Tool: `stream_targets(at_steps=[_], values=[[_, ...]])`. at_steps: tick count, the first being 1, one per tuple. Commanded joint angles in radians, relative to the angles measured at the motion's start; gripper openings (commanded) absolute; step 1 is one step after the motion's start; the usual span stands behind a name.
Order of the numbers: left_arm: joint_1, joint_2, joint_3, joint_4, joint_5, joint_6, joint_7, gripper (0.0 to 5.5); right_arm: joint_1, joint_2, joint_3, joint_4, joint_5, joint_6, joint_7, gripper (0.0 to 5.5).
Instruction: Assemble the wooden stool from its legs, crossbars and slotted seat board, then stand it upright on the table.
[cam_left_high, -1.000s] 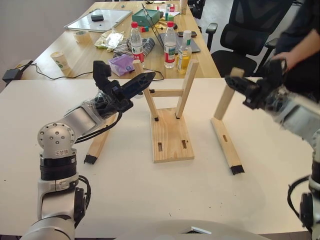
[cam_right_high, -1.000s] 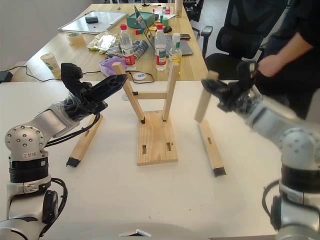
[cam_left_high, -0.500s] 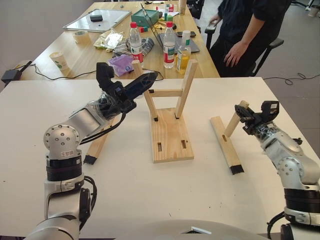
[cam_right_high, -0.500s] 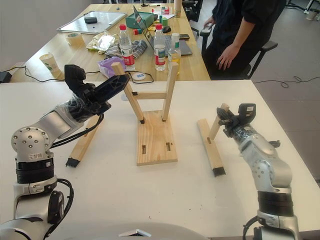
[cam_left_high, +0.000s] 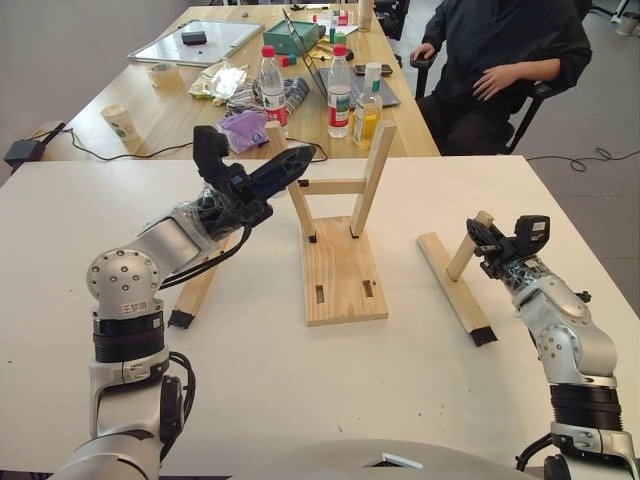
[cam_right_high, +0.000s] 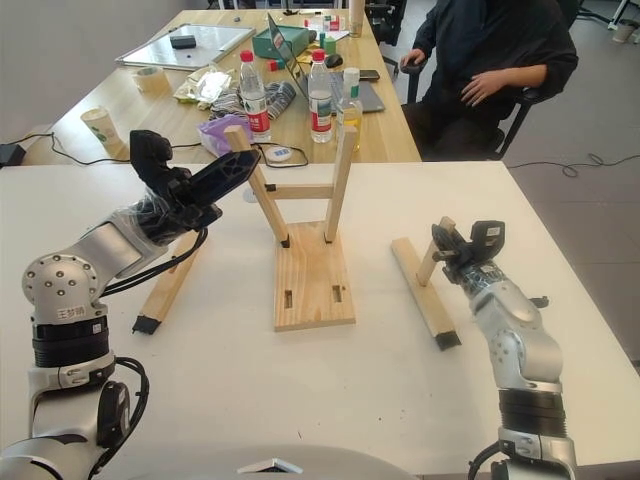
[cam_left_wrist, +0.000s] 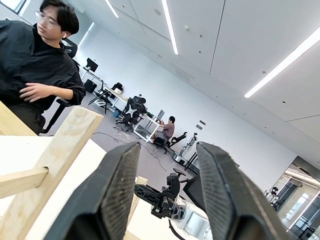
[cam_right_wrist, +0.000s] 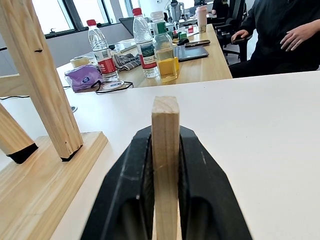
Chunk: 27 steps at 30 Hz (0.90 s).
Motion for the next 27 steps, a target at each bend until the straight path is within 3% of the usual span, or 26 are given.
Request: stream_targets(at_steps=[1, 10, 24, 27], values=[[-0.025, 0.006, 0.001, 0.019, 0.012, 0.023, -0.007, 2.05, 0.094, 0.074, 0.033, 0.111, -0.105, -0.063, -0.029, 0.41], [-0.088, 0.022, -0.006, 0.081, 0.018, 0.082, -0.035, 2.05, 0.330, 0.173, 0.068, 0.353, -0.259, -0.545, 0.041, 0.41], [-0.084, 0.008, 0.015, 0.073, 0.025, 0.081, -0.026, 2.05, 0.271, 0.135, 0.077, 0.353, -0.249, -0.550, 0.060, 0.41], [-0.078, 0.004, 0.021, 0.066, 0.026, 0.077, -0.024, 2.05, 0.259, 0.129, 0.070, 0.348, -0.249, -0.538, 0.061, 1.10]])
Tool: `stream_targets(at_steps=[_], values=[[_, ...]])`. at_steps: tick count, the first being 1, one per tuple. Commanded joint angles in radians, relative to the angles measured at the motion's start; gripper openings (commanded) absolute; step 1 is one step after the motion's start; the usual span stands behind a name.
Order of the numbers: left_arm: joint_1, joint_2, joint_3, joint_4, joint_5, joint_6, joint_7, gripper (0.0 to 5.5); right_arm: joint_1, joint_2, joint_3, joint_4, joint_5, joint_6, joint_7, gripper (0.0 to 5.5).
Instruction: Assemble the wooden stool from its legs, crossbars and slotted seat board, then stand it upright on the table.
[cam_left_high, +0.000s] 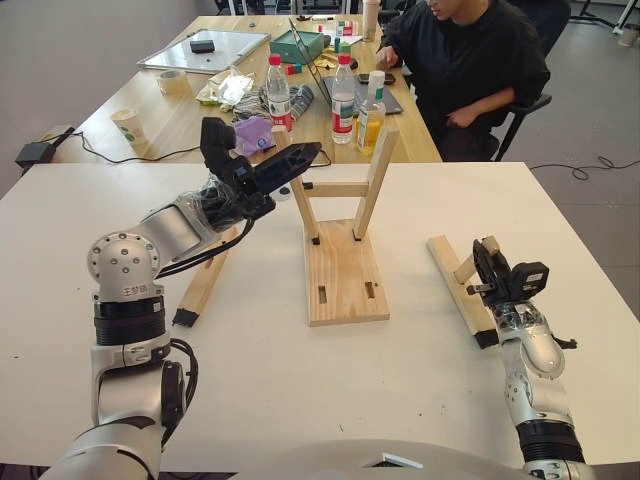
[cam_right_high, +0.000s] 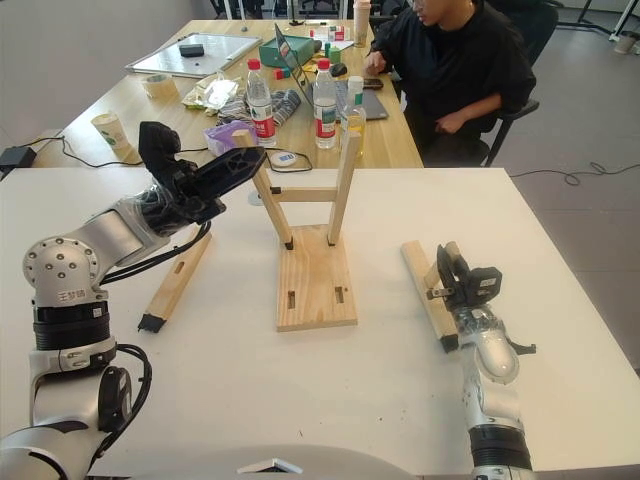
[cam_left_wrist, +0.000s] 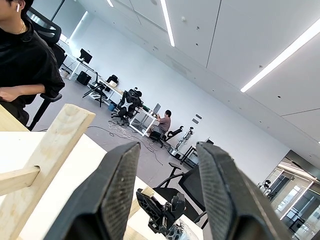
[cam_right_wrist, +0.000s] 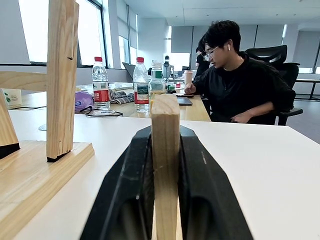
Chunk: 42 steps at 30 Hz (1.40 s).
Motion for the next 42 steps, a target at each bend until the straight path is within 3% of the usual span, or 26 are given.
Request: stream_targets(at_steps=[1, 8, 12, 16, 21, 31, 38, 42], values=[[0.001, -0.002, 0.017, -0.018, 0.013, 0.001, 0.007, 2.05, 0.069, -0.011, 0.005, 0.072, -0.032, 0.113, 0.002, 1.33], [0.011, -0.010, 0.032, -0.033, 0.013, -0.005, 0.009, 2.05, 0.053, -0.026, -0.012, 0.000, -0.034, 0.156, 0.020, 2.73], [0.032, -0.019, 0.041, -0.060, 0.009, -0.012, 0.021, 2.05, 0.118, -0.143, -0.034, -0.265, 0.004, 0.361, 0.070, 3.52], [0.067, -0.027, 0.059, -0.101, -0.003, -0.027, 0.043, 2.05, 0.123, -0.305, -0.029, -0.469, 0.045, 0.738, 0.117, 3.52], [0.088, -0.042, 0.064, -0.134, -0.013, -0.042, 0.066, 2.05, 0.043, -0.341, -0.010, -0.550, 0.081, 1.025, 0.095, 3.52], [0.082, -0.032, 0.065, -0.122, -0.019, -0.043, 0.067, 2.05, 0.057, -0.311, 0.010, -0.558, 0.051, 1.199, 0.001, 3.52], [0.080, -0.028, 0.068, -0.114, -0.023, -0.040, 0.067, 2.05, 0.019, -0.289, -0.020, -0.626, 0.075, 1.276, -0.029, 2.11], [0.079, -0.031, 0.055, -0.125, -0.007, -0.044, 0.072, 2.05, -0.102, -0.316, -0.111, -0.695, 0.109, 1.346, -0.046, 2.01]])
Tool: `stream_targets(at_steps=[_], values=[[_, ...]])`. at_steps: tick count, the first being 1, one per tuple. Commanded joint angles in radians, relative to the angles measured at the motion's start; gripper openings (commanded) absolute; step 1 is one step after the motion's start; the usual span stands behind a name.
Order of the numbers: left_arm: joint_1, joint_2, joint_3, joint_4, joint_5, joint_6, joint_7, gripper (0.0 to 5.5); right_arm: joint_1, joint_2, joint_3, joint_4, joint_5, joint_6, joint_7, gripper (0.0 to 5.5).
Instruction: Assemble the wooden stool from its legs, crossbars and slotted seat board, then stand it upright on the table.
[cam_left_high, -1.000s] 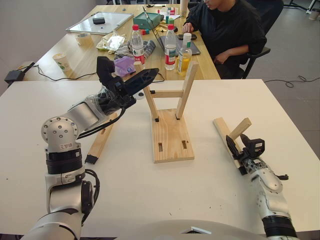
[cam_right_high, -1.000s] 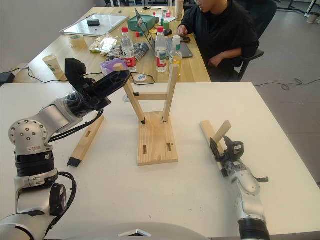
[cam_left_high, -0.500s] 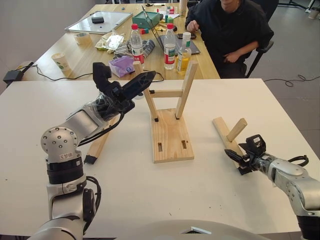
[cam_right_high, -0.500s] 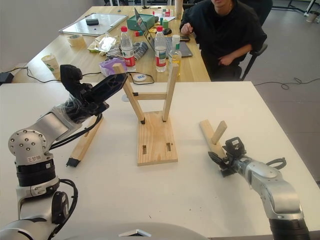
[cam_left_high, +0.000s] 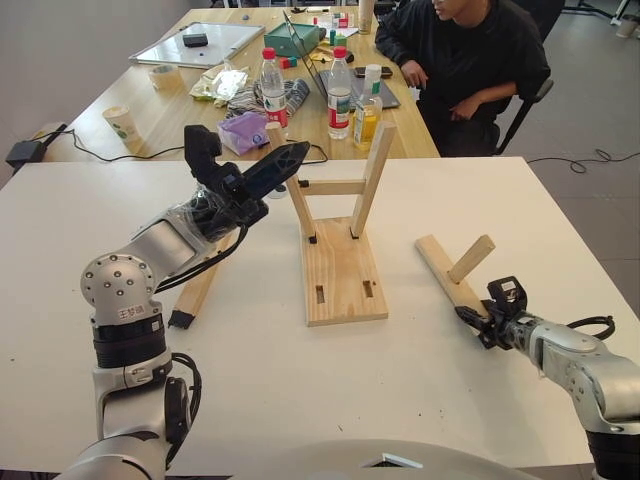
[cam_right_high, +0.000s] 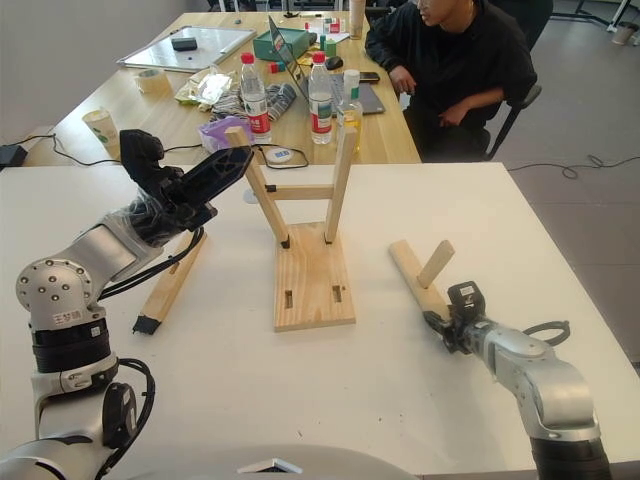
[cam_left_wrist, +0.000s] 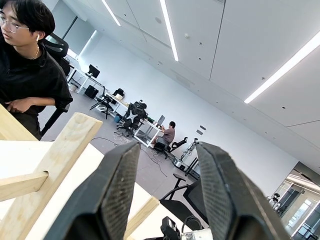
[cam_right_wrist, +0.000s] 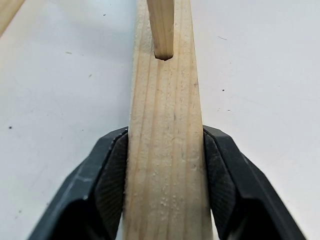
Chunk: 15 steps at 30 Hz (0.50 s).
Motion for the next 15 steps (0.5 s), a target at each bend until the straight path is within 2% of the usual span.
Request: stream_targets(at_steps=[1, 3, 5, 7, 10, 12, 15], values=[[-0.010, 0.007, -0.009, -0.013, 0.027, -0.012, 0.008, 2.05, -0.148, -0.037, -0.102, -0.077, 0.041, 0.072, -0.009, 2.01], [-0.007, 0.001, -0.029, -0.024, 0.061, -0.021, 0.001, 2.05, -0.264, -0.123, -0.169, -0.101, 0.077, 0.129, 0.025, 2.01], [0.026, 0.008, -0.068, -0.075, 0.162, -0.063, -0.007, 2.05, -0.413, -0.220, -0.167, -0.062, 0.110, 0.156, 0.094, 2.01], [0.057, 0.015, -0.120, -0.120, 0.283, -0.123, -0.024, 2.05, -0.543, -0.299, -0.145, -0.020, 0.149, 0.181, 0.170, 2.01], [0.123, 0.001, -0.182, -0.162, 0.388, -0.185, -0.069, 2.05, -0.734, -0.442, -0.067, 0.008, 0.265, 0.227, 0.386, 2.01], [0.172, -0.023, -0.213, -0.179, 0.431, -0.227, -0.105, 2.05, -0.844, -0.474, -0.014, 0.031, 0.333, 0.259, 0.484, 2.01], [0.201, -0.087, -0.220, -0.161, 0.401, -0.252, -0.138, 2.05, -0.963, -0.448, 0.028, 0.077, 0.408, 0.315, 0.547, 2.01]])
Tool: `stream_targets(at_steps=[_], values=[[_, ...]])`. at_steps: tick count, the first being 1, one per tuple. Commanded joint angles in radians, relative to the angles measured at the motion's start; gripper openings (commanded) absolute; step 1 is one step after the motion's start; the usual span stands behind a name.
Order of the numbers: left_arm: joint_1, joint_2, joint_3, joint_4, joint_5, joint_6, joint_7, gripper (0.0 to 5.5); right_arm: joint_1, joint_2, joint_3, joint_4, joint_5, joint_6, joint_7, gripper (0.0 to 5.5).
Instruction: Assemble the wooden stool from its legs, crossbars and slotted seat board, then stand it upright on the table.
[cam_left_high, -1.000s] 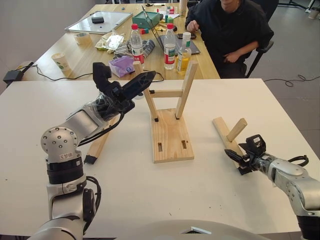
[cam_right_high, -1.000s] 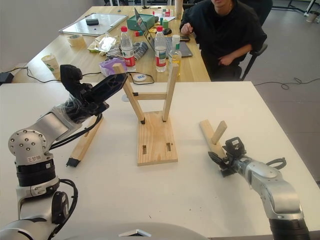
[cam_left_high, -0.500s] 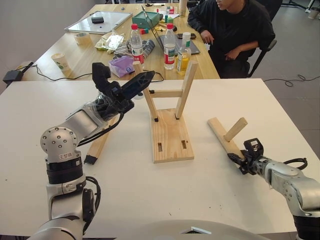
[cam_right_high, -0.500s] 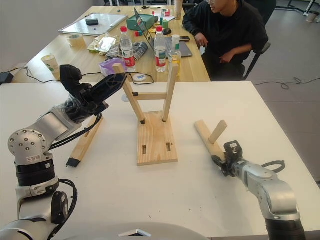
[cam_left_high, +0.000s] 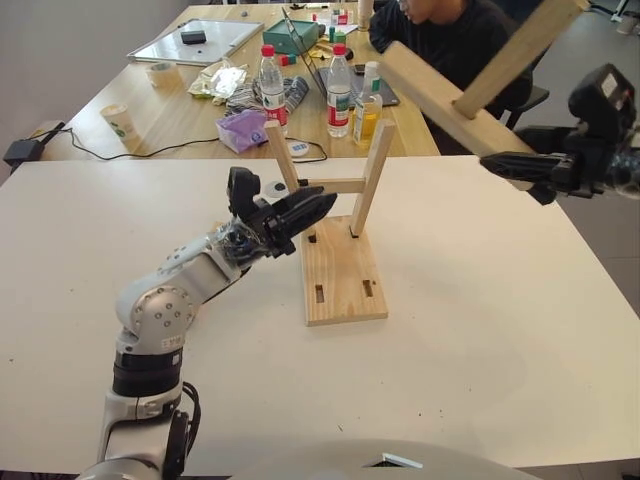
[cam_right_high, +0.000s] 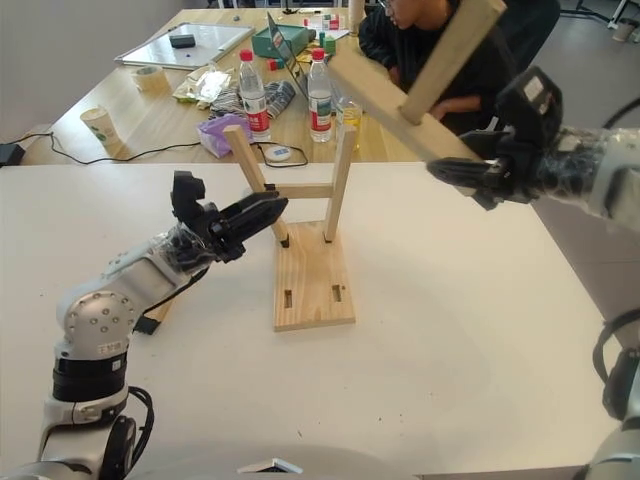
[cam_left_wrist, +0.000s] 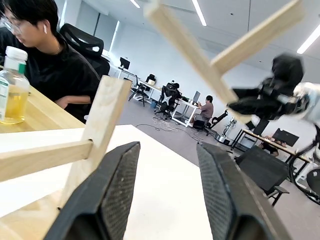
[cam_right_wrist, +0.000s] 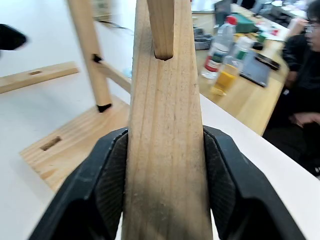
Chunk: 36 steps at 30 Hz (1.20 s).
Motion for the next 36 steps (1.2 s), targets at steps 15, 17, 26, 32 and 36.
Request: stream_targets(at_steps=[15, 17, 26, 32, 36], values=[[-0.060, -0.379, -0.005, 0.074, -0.181, -0.178, -0.101, 2.50, -0.343, 0.133, 0.178, 0.197, 0.194, 0.167, 0.161, 2.01], [-0.068, -0.391, -0.011, 0.089, -0.167, -0.187, -0.106, 2.99, -0.355, 0.141, 0.185, 0.204, 0.199, 0.171, 0.167, 2.01], [-0.113, -0.431, -0.011, 0.147, -0.227, -0.170, -0.178, 3.02, -0.373, 0.172, 0.196, 0.209, 0.228, 0.201, 0.177, 2.01], [-0.131, -0.481, 0.005, 0.208, -0.259, -0.184, -0.241, 3.02, -0.373, 0.203, 0.179, 0.227, 0.249, 0.239, 0.162, 2.01], [-0.136, -0.493, 0.011, 0.215, -0.260, -0.181, -0.259, 3.02, -0.373, 0.219, 0.165, 0.234, 0.261, 0.262, 0.151, 2.01]])
